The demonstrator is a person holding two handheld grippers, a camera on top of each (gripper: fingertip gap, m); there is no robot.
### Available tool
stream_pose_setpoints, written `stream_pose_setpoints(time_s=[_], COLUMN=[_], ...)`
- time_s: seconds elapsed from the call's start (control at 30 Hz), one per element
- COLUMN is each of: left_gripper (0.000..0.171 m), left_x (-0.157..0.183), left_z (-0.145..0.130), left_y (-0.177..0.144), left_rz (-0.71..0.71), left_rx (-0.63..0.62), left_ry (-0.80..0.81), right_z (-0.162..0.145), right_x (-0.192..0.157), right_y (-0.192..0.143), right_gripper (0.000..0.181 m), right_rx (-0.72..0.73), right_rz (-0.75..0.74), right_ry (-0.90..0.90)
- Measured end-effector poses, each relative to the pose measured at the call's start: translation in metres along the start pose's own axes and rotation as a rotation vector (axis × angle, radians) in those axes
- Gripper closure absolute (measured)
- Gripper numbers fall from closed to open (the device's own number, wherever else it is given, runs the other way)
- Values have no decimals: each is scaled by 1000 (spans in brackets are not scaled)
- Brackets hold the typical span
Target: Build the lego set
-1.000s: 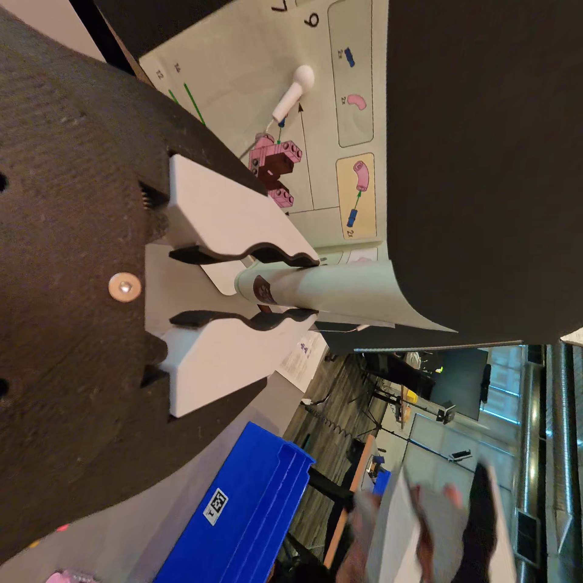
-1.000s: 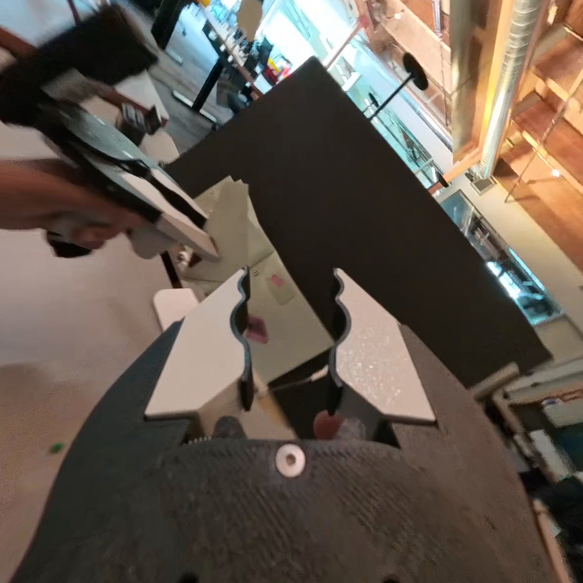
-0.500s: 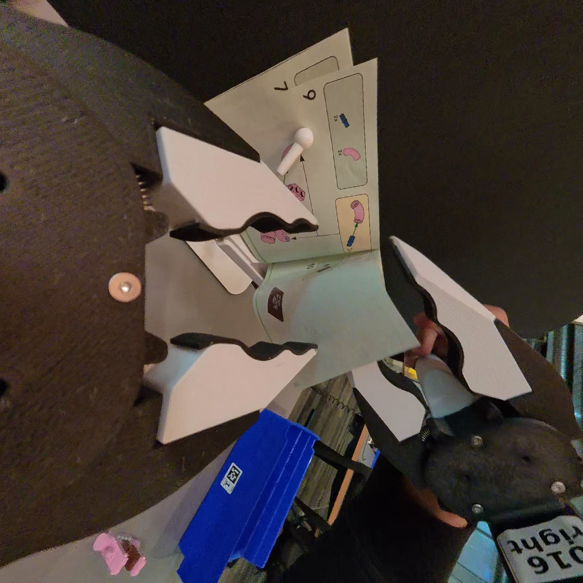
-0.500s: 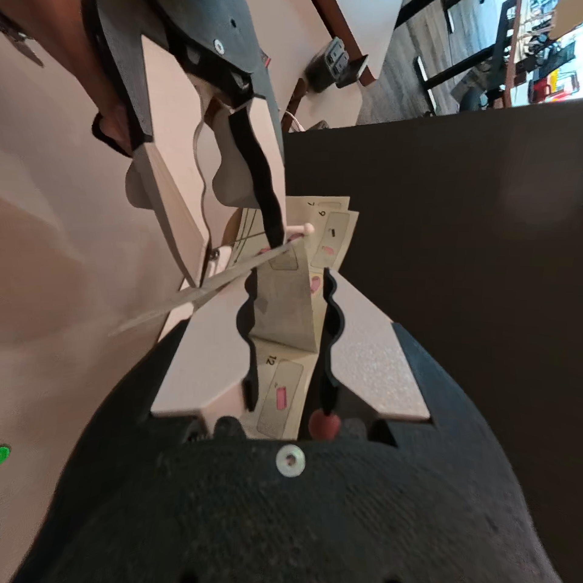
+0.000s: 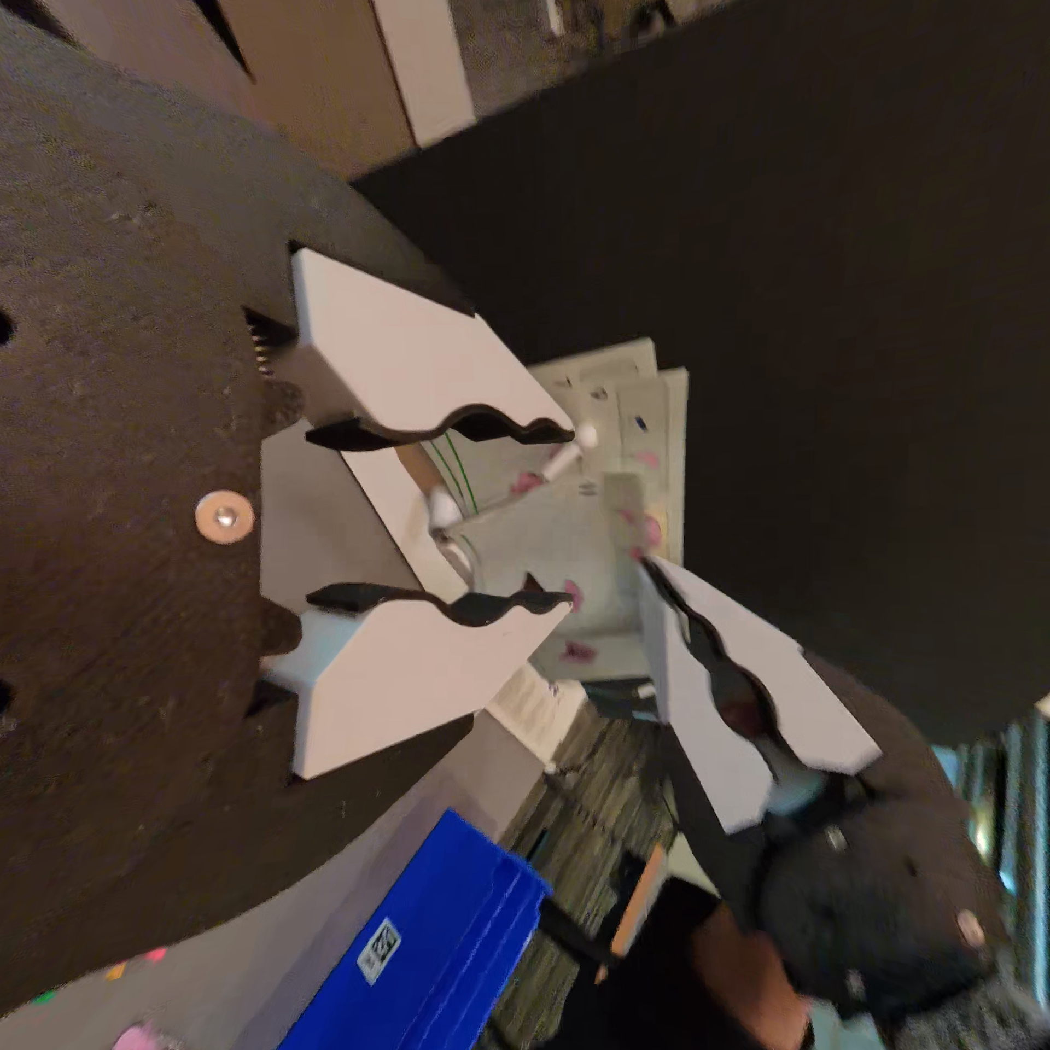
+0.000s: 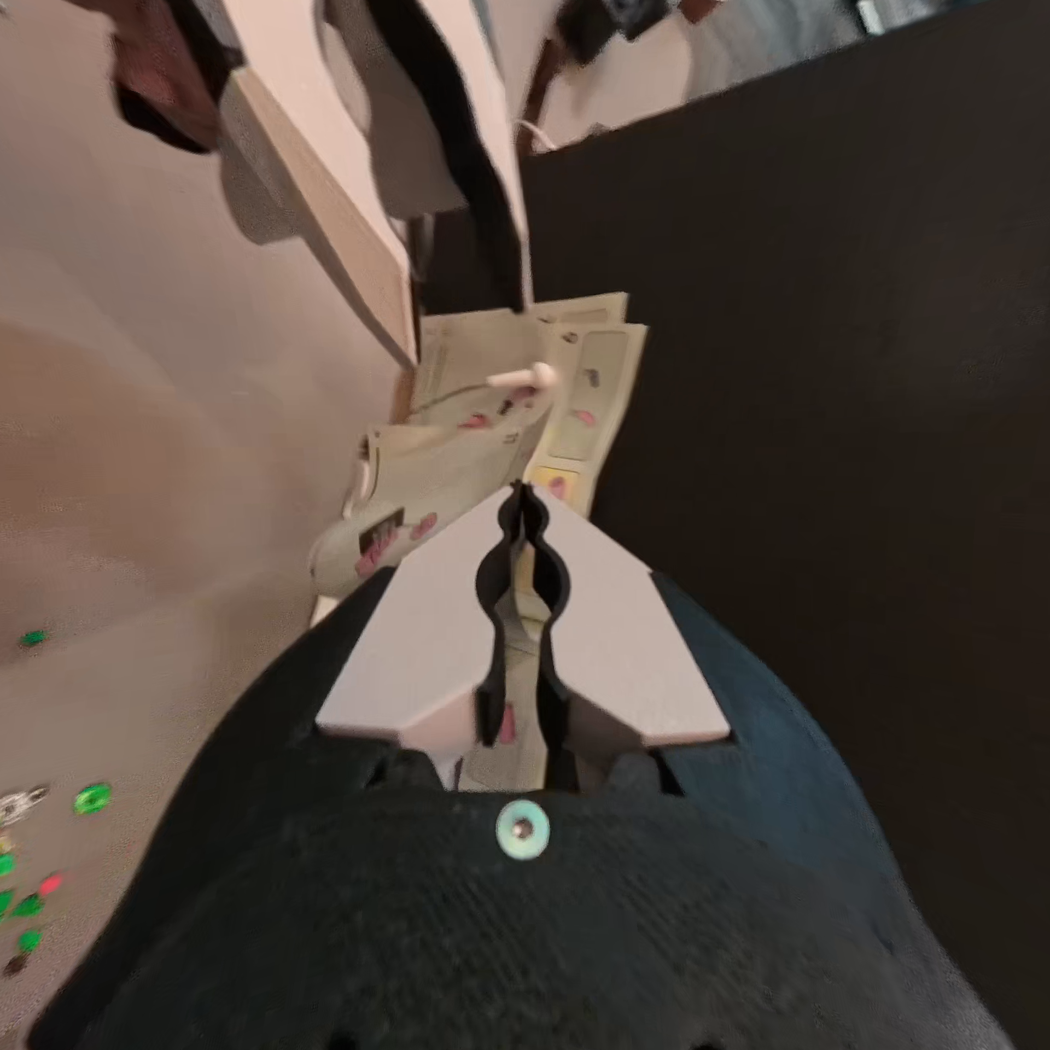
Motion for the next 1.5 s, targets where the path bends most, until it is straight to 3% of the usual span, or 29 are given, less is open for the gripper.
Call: stream_pose_setpoints(time_s=[0.13,0.3,0.37,0.5,0.57,0.67,0.83,0.97,1.07,1.27,1.5], left_gripper=[119,138,153,160,155,166,168,170,169,166,168], left_x=[-6,5,8,7,7,5,-1,-5,-1,16,12], left_z=[-13,-16,-18,-24,-26,-25,-26,-32,-39,-41,-38], left_y=[16,31,34,40,43,42,37,37,35,40,42], left_rz=[116,167,175,200,190,210,119,49,126,382,240], left_rx=[-147,-142,-158,-203,-198,-184,-186,-40,50,49,44], left_ry=[-21,-2,9,33,25,52,30,55,153,483,349], right_z=[-9,-17,-20,-25,-29,-38,-43,-43,-37,-23,-2], right_x=[13,10,7,2,1,-3,-10,-11,-16,-19,-15], right_y=[-5,-9,-7,-7,-9,-9,-7,3,9,19,30], right_gripper=[181,181,181,181,181,181,181,181,181,181,181], right_rx=[32,119,95,95,116,149,193,153,178,231,278], right_rz=[-124,-207,-258,-283,-289,-329,-381,-417,-456,-500,-495], right_ry=[108,202,173,146,152,142,124,112,64,31,-18])
Point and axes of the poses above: each gripper's, where its closed fingertips meet, y out along the fingers, z out of its top, x = y × z across the jaws, the point moved 8 cm from there along -y, back along the fingers, and after that the axes turned 11 degrees about -x, right-handed, at the moved point
